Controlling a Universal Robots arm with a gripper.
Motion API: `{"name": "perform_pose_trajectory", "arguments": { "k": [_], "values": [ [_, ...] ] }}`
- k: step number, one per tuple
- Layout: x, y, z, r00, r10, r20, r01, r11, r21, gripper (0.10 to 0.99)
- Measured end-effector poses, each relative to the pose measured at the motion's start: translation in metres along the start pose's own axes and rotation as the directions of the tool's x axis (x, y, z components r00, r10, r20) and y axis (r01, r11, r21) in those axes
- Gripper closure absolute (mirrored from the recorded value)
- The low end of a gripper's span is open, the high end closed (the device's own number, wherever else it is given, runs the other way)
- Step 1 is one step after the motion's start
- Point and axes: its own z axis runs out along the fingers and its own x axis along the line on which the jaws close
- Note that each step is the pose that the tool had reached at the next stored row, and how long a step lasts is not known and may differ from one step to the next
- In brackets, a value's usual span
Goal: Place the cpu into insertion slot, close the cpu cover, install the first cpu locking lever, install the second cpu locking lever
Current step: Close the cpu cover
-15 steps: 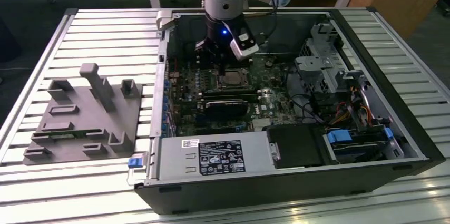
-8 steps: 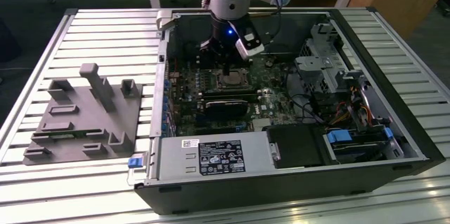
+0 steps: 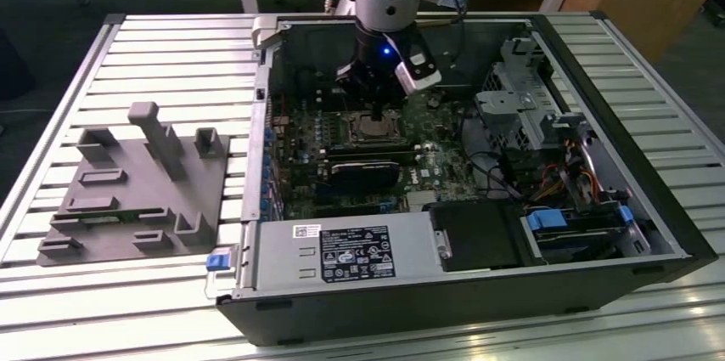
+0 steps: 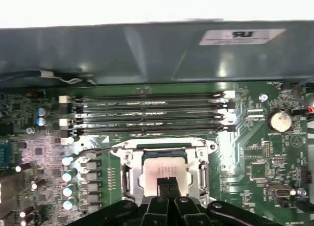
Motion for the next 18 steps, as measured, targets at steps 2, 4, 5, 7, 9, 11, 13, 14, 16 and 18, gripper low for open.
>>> {"name": "perform_pose_trajectory", "arguments": {
  "k": [2,4,5,7,9,11,13,14,16,18],
  "values": [
    [-0.0001,0.0001,-0.0003,1.0000,0.000,0.0000,0.000,1.0000,0.001,0.980],
    [-0.0001,0.0001,-0.0021,1.0000,0.000,0.0000,0.000,1.0000,0.001,0.980],
    [-0.0002,0.0002,-0.0037,1.0000,0.000,0.0001,0.000,1.0000,0.001,0.980],
    [-0.0002,0.0003,-0.0076,1.0000,0.000,0.0001,0.000,1.0000,0.001,0.980],
    [-0.0003,0.0004,-0.0123,1.0000,0.000,0.0002,0.000,1.0000,0.001,0.980],
    [-0.0004,0.0005,-0.0167,1.0000,0.000,0.0002,0.000,1.0000,0.001,0.980],
    [-0.0004,0.0006,-0.0208,1.0000,0.000,0.0003,0.000,1.0000,0.001,0.980],
    [-0.0004,0.0006,-0.0228,1.0000,0.000,0.0002,0.000,1.0000,0.001,0.980],
    [-0.0005,0.0007,-0.0239,1.0000,0.000,0.0003,0.000,1.0000,0.001,0.980],
    [-0.0005,0.0007,-0.0239,1.0000,0.000,0.0003,0.000,1.0000,0.001,0.980]
  ]
}}
